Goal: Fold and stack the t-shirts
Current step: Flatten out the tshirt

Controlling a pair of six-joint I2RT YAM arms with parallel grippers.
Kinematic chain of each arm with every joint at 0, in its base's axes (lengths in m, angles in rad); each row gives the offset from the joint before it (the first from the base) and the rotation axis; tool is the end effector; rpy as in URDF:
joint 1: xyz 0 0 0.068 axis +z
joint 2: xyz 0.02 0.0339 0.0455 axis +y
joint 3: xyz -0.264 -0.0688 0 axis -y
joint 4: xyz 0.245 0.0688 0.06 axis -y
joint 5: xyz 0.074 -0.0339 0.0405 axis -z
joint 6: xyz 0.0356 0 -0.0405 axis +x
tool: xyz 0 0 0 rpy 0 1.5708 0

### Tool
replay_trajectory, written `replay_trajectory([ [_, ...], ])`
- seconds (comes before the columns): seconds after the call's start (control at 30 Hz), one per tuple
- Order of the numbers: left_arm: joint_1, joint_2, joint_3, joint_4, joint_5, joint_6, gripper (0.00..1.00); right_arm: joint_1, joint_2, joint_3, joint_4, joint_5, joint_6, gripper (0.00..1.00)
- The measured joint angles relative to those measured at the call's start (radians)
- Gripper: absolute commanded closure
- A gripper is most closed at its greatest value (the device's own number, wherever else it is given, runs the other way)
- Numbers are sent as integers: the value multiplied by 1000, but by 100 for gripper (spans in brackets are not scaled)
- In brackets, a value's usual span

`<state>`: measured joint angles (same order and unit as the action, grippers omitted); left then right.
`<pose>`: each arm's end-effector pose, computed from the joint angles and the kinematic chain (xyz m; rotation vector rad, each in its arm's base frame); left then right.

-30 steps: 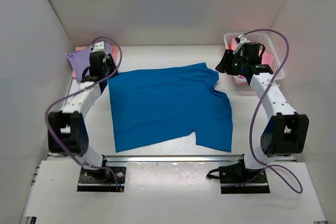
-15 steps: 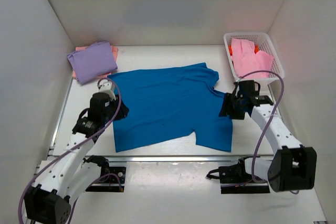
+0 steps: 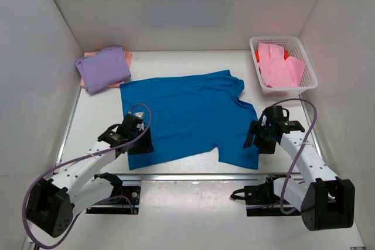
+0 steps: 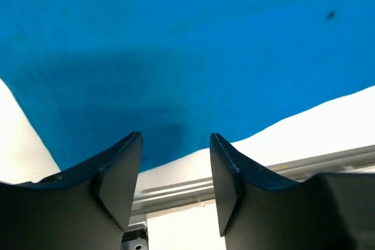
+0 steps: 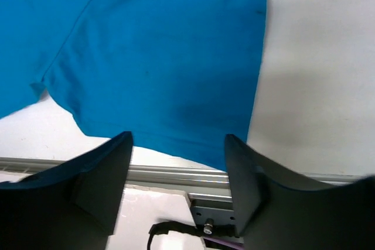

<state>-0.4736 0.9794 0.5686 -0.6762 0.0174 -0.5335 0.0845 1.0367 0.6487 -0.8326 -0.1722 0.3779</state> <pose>0.1531 -0.0792 0.1928 -0.0752 2.7045 -0.3427 0.1714 0.0206 0.2011 0.3695 2.7953 0.3512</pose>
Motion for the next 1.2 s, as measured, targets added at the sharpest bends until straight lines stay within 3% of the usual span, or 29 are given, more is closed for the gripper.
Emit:
replay_trajectory([
  [0.23, -68, 2, -45, -22, -5, -67, 42, 33, 3, -41, 4, -9, 42, 32],
  [0.37, -100, 102, -45, -23, -22, -79, 44, 40, 38, -41, 24, -10, 47, 32],
  [0.67, -63, 208, -21, 20, -27, -78, 46, 86, 126, -72, 109, -24, 73, 33],
  [1.2, 80, 721, 425, 79, -59, 133, 47, 49, 299, 14, 115, -34, 82, 33],
])
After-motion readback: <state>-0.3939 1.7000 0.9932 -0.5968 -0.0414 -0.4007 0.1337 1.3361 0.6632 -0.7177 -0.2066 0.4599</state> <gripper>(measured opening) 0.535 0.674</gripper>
